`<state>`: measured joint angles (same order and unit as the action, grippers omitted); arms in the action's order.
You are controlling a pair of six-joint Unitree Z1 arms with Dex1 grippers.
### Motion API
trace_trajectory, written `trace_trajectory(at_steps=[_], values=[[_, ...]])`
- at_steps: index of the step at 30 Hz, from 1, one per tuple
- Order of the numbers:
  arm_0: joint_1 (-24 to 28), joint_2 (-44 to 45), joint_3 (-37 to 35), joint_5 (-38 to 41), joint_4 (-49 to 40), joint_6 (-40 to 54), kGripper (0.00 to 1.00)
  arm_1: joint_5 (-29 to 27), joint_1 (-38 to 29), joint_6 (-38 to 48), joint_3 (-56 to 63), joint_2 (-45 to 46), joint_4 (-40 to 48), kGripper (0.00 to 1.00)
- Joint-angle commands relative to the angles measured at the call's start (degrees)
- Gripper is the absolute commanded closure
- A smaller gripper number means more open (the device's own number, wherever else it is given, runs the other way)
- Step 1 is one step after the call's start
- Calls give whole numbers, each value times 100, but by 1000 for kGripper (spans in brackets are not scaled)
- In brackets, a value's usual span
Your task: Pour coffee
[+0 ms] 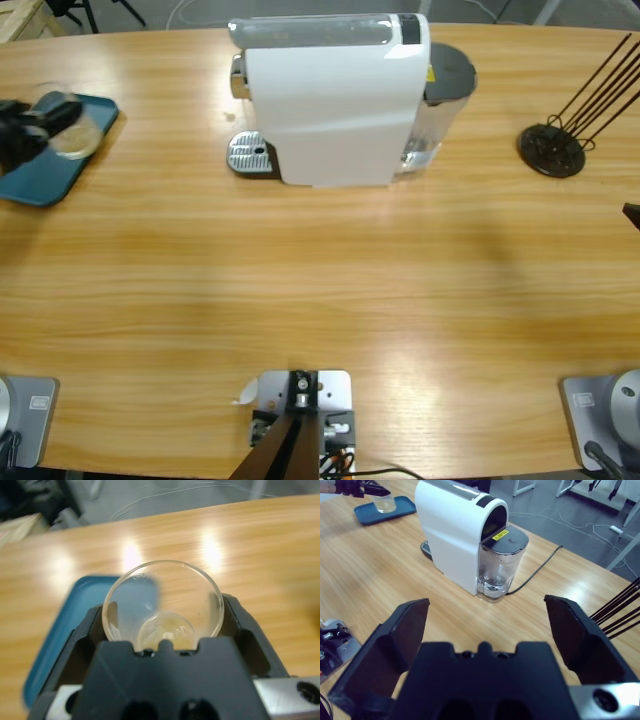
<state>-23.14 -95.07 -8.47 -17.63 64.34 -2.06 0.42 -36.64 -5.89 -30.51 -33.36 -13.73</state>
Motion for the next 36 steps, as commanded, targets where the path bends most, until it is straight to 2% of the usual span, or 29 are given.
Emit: trace_trajectory(at_steps=[1, 8, 10, 15, 16, 17, 18, 19, 24, 26, 29, 32, 36], values=[[1112, -368, 95, -192, 186, -234, 699, 99, -32, -10, 213, 251, -33, 0], [1611, -899, 39, -150, 483, -269, 699, 90, -27, -12, 213, 233, -16, 0], [1620, -1076, 53, -120, 483, -311, 612, 90, -27, -12, 213, 233, -16, 0], [1629, -1577, 111, -46, 483, -462, 555, 90, -27, -17, 213, 270, -12, 0], [1629, -1671, 120, 7, 483, -487, 427, 90, -27, -14, 213, 270, -14, 0], [1629, -1759, 128, 56, 483, -494, 209, 90, -27, -12, 213, 272, -12, 0], [1629, -1809, 153, 68, 486, -515, 46, 86, -27, -16, 214, 281, -16, 0], [1629, -1827, 185, 80, 495, -550, 14, 81, -27, -17, 214, 291, -16, 0], [1513, -1628, 584, 86, 1052, -603, 0, 72, -27, -17, 220, 295, -14, 0], [1506, -1284, 793, 75, 1077, -603, 0, 81, -27, -17, 221, 293, -16, 0], [1323, -298, 1114, 40, 1064, -603, 0, 79, -27, -17, 221, 291, -7, 0], [657, 1103, 1153, 40, 732, -606, 0, 72, -27, -17, 221, 342, -7, 0], [-481, 2096, 547, 158, -101, -592, 27, 81, -27, -17, 221, 404, -7, 0]])
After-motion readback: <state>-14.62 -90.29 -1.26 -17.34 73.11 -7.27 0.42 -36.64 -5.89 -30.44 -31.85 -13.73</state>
